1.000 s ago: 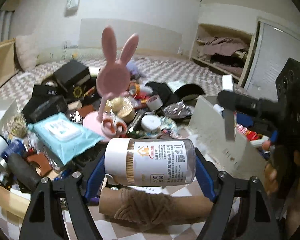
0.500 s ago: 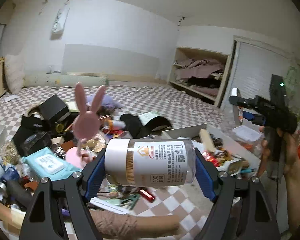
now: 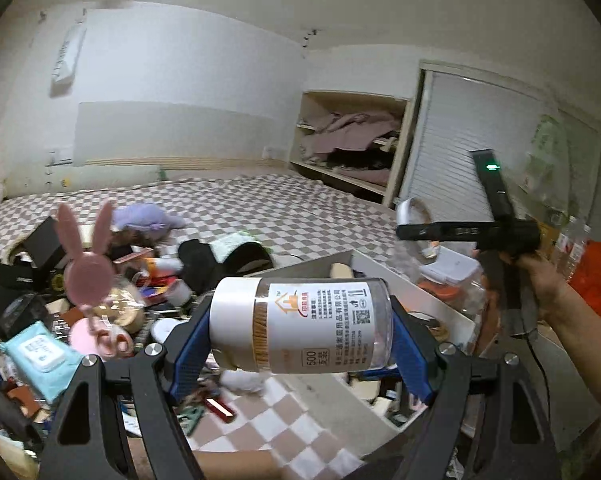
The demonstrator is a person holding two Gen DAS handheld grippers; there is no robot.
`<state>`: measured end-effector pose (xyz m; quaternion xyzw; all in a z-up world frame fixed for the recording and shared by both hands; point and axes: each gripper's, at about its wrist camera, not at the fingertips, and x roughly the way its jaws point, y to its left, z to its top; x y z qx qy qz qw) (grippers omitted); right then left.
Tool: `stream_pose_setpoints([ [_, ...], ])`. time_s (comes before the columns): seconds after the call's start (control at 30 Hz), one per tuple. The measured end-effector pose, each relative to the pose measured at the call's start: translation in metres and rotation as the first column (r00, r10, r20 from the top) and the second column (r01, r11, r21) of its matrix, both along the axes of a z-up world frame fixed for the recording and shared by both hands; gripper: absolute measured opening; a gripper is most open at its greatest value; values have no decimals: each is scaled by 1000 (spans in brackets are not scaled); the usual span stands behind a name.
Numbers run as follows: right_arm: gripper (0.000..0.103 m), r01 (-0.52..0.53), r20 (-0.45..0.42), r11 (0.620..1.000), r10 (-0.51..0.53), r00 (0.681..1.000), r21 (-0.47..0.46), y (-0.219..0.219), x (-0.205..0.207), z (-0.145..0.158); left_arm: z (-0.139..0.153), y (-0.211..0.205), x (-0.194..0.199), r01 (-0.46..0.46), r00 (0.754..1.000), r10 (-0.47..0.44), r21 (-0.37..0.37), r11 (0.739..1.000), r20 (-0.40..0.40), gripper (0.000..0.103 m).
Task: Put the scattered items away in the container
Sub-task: 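Lower the tape roll into the box and open the right gripper while the left holds the jar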
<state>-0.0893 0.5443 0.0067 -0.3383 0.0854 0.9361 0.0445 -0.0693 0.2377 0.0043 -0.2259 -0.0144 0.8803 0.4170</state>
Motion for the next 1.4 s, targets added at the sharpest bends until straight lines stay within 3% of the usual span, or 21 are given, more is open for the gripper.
stream_pose_setpoints([
  [0.27,91,0,203,995,21,979,-104,34,-13,-47,-12,44,7,56,998,-55,-26,998,35,81],
  [0.5,91,15,298,985,37,954,-172,54,-10,-64,-27,73,11,87,994,-84,-45,995,72,81],
  [0.87,91,-5,299,978,69,952,-209,64,-17,-73,-39,105,16,129,986,-120,-66,990,115,81],
  [1.03,92,-20,335,985,78,939,-173,64,-20,-86,-41,117,20,144,984,-134,-78,987,121,81],
  [1.13,98,-31,315,980,93,945,-195,67,-16,-89,-44,125,22,150,983,-138,-90,985,124,81],
  [1.4,98,-35,281,973,100,954,-228,74,-11,-89,-58,147,26,164,978,-141,-149,975,155,81],
])
